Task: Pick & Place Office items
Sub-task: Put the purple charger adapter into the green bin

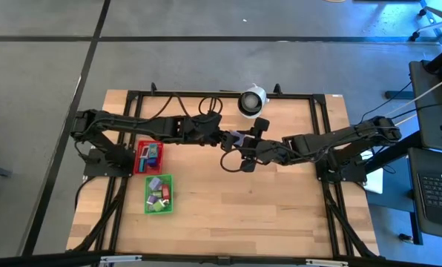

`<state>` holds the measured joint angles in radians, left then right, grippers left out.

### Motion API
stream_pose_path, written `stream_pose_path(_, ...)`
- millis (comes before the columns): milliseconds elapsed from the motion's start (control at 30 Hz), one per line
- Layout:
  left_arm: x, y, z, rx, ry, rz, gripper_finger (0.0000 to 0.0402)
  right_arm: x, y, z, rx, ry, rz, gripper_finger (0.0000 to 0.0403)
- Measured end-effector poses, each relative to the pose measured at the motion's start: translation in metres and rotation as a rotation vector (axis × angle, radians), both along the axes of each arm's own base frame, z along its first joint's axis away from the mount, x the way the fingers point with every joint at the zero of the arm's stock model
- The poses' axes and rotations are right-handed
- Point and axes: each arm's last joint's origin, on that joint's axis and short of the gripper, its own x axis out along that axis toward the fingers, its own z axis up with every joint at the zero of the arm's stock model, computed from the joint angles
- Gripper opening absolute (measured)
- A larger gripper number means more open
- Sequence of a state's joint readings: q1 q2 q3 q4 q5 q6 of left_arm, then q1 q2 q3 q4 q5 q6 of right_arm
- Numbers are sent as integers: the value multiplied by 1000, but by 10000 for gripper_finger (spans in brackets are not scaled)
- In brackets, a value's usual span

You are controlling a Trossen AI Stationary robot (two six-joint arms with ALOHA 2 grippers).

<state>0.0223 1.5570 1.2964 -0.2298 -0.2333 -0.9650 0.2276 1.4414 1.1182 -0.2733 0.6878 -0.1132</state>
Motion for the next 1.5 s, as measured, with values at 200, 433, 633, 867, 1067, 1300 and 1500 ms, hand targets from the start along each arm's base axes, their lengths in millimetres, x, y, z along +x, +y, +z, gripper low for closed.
stream_pose_path(200, 0, 0, -1, 10, 11, -17, 131, 0, -3, 0, -3, 4, -9, 213)
stream_pose_path(433, 0, 0, 0, 8, -1, -21, 119, 1, -3, 0, 11, 0, 6, 259)
stream_pose_path(633, 0, -1, 1, 8, 0, -22, 129, 1, -2, -1, 64, 2, 41, 331)
stream_pose_path(867, -6, 2, -6, 18, 96, -17, 127, -24, -3, 11, 229, 117, 99, 369)
stream_pose_path(1067, -23, -5, -15, -52, 282, -65, 128, -58, -9, 42, 415, 248, 42, 362)
stream_pose_path(1300, -64, -40, -11, -163, 515, -205, 129, -93, -18, 56, 375, 283, -117, 349)
stream_pose_path(1500, -100, -82, -15, -253, 747, -183, 129, -108, -21, 56, 410, 311, -197, 347)
